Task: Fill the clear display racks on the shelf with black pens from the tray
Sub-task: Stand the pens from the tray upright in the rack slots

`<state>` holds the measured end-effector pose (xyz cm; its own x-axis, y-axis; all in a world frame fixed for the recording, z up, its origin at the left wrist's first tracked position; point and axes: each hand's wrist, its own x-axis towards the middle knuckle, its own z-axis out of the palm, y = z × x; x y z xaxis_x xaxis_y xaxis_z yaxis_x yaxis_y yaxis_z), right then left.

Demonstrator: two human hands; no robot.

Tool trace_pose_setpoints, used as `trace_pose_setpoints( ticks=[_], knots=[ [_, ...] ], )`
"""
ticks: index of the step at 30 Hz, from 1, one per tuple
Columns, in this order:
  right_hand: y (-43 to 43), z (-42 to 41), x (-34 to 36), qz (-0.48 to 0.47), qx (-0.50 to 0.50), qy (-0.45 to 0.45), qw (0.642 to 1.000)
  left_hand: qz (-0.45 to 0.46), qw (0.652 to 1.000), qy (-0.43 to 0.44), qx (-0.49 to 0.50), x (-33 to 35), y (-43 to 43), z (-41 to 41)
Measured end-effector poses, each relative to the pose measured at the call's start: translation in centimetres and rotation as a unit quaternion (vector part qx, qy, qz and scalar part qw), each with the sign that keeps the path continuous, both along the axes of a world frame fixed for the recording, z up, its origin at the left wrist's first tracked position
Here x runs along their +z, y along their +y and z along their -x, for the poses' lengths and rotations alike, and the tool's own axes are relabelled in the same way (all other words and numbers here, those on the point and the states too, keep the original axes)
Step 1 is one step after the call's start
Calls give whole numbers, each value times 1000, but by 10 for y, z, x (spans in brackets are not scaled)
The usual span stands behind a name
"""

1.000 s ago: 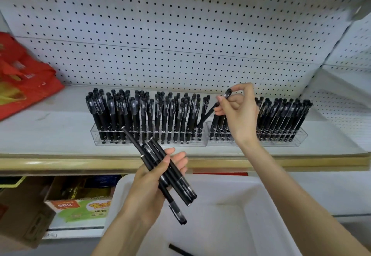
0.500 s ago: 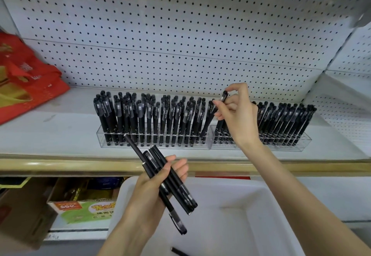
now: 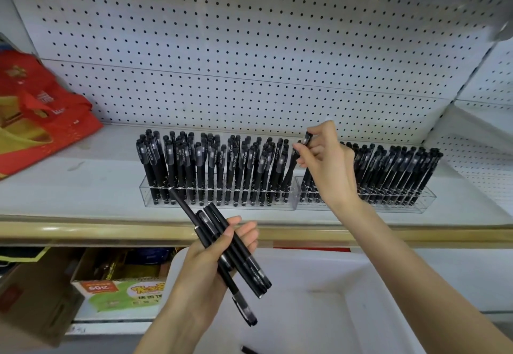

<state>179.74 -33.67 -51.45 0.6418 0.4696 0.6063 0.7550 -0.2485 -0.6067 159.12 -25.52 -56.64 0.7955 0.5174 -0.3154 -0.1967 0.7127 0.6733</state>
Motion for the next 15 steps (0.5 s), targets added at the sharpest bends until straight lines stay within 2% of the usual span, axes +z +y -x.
trace_pose_setpoints(
  ticks=[9,15],
  knots=[
    [-11,-9,-10,127,25,-50,990,2,1000,11,-5,0,-1,2],
    [-17,-16,-6,160,39,-67,984,2,1000,14,-4,1,-4,0]
  ],
)
